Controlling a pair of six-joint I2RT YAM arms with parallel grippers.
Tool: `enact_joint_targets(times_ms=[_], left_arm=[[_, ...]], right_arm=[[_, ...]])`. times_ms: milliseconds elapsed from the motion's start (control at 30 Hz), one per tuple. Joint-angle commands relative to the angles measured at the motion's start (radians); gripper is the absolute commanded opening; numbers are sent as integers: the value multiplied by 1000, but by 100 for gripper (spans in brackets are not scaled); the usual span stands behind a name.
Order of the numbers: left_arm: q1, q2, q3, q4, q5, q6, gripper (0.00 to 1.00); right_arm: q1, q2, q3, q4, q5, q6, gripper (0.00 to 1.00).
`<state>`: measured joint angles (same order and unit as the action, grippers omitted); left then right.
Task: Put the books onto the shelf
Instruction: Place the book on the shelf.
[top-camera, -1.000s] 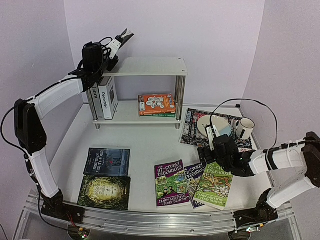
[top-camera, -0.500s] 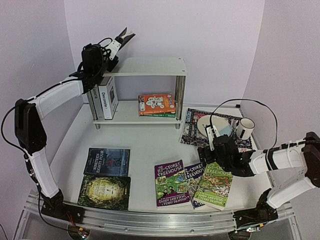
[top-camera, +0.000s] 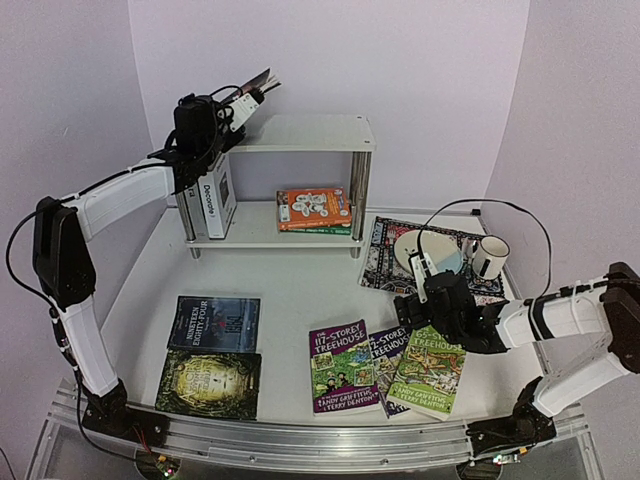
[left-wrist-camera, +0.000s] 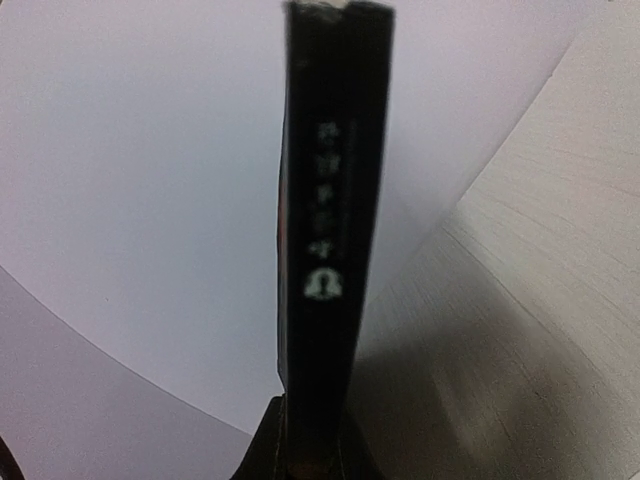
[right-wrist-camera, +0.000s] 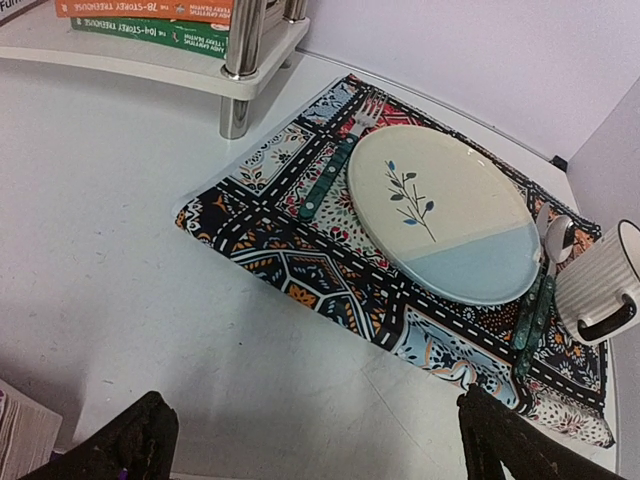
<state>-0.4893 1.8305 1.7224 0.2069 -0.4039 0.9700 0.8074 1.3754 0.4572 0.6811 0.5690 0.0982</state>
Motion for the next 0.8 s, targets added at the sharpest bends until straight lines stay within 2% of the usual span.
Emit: enact_joint_targets(times_ms=[0,133,533,767], left_arm=[[-36,-37,-34,-1,-106,107,0],[-68,-30,-58,-1,-162,207,0],[-93,16,-43,-1,-236,339,1],[-104,10,-60,-3,-226,342,19]], right_arm=[[-5,5,29,13,7,1,98],[-4,13,34,12,4,1,98],[-5,9,37,3,12,-5,98],[-4,8,41,-9,13,-4,98]])
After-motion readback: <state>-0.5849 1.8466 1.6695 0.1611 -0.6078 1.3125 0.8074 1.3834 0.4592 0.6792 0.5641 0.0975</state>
